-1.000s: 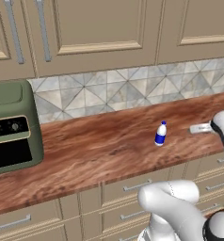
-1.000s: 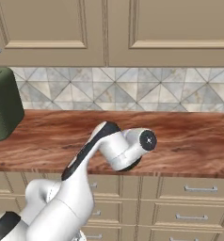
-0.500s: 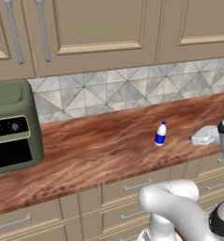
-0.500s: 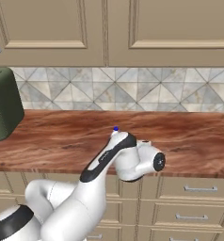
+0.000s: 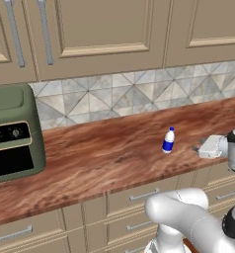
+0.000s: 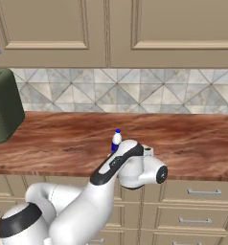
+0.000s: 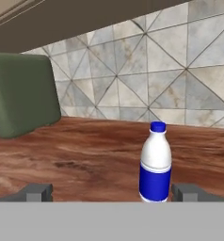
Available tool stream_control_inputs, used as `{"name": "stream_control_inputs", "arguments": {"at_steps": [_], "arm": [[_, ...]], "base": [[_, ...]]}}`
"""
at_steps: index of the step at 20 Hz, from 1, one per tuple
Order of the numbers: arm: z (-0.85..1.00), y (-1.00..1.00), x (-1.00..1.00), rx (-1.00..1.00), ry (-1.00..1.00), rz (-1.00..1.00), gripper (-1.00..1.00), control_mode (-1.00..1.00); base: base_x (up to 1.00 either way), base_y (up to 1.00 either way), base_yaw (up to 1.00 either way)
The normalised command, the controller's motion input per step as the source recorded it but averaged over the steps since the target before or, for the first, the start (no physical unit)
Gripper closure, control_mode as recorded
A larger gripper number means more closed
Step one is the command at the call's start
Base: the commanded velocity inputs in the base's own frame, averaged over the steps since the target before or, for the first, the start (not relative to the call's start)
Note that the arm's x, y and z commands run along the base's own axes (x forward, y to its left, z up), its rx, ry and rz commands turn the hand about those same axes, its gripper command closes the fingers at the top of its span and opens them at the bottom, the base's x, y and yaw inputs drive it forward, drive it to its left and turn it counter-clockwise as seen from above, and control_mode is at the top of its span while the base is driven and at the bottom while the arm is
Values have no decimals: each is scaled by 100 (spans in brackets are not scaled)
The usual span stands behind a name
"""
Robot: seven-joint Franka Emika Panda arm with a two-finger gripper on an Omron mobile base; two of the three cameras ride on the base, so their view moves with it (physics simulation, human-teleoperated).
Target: Take the bottled waters from the counter and place them in the freezer to freeze. Close the freezer door after placing the bottles.
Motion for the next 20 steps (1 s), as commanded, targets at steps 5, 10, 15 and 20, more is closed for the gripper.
{"name": "stream_control_inputs", "arguments": {"at_steps": [5, 10, 15, 20], "arm": [[-26, 2, 26, 0, 1, 0, -100, -100], [-28, 13, 21, 0, -2, 0, -100, -100], [-5, 14, 24, 0, -1, 0, -100, -100], [0, 2, 15, 0, 0, 0, -100, -100]], "base": [[0, 0, 0], [0, 0, 0], [0, 0, 0], [0, 0, 0]]}}
